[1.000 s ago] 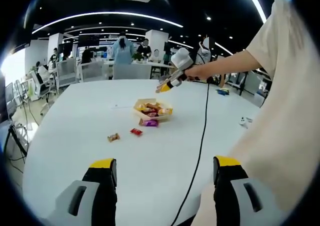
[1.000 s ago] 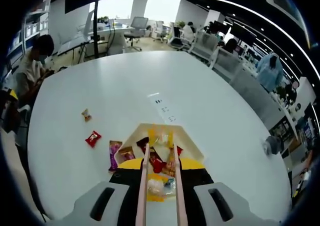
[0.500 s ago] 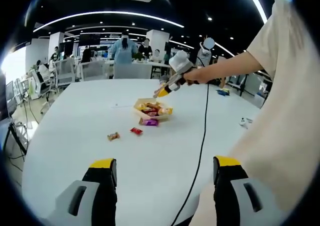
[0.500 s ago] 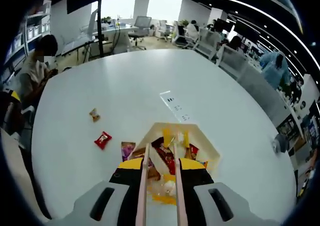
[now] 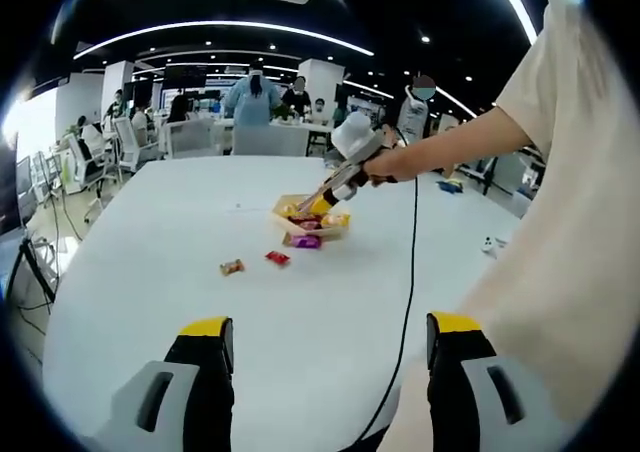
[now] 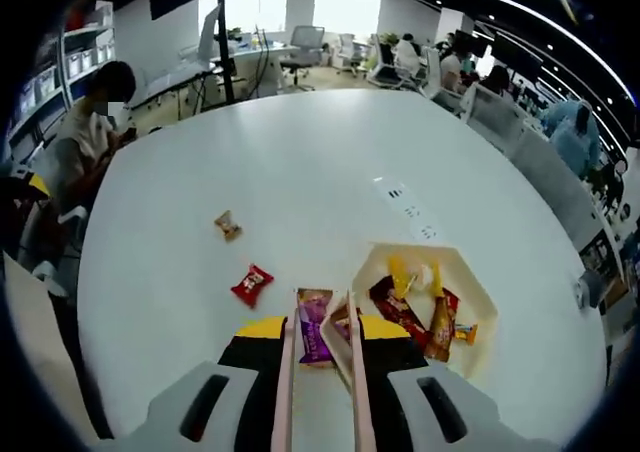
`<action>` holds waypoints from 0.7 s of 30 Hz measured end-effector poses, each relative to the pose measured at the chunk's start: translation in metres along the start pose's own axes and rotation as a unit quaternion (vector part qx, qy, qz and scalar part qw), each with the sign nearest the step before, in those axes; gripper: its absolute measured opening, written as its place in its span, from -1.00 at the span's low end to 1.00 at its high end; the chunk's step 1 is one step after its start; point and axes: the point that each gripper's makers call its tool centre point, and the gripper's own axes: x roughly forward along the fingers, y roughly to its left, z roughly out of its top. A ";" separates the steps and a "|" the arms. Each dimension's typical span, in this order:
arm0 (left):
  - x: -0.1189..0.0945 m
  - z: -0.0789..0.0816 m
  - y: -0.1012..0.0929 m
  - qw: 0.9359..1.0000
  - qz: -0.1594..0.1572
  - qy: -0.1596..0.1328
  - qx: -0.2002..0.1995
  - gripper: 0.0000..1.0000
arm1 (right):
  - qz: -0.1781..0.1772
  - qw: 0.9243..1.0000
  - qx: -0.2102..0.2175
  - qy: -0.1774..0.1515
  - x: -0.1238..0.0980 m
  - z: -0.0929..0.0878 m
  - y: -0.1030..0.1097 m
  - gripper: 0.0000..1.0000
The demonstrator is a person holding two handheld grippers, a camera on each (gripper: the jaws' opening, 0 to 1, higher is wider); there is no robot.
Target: Place the target food into the container with the food tongs after gripping and lifting it, then release it inside without dropping or visibly crushing the food.
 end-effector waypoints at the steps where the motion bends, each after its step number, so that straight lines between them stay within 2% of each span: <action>1: -0.001 -0.001 0.001 1.000 0.002 0.001 0.000 0.58 | 0.001 1.000 0.000 0.000 0.001 0.001 0.002 -0.50; 6: -0.007 -0.003 0.007 1.000 0.008 0.002 -0.003 0.58 | 0.014 1.000 0.015 0.005 0.013 0.008 0.019 -0.50; 13: -0.013 -0.006 0.018 1.000 0.016 0.001 -0.012 0.58 | 0.031 0.999 0.013 0.012 0.029 0.014 0.040 -0.50; 21: -0.019 -0.012 0.030 1.000 0.022 0.004 -0.021 0.58 | 0.035 0.999 0.016 0.036 0.046 0.007 0.056 -0.50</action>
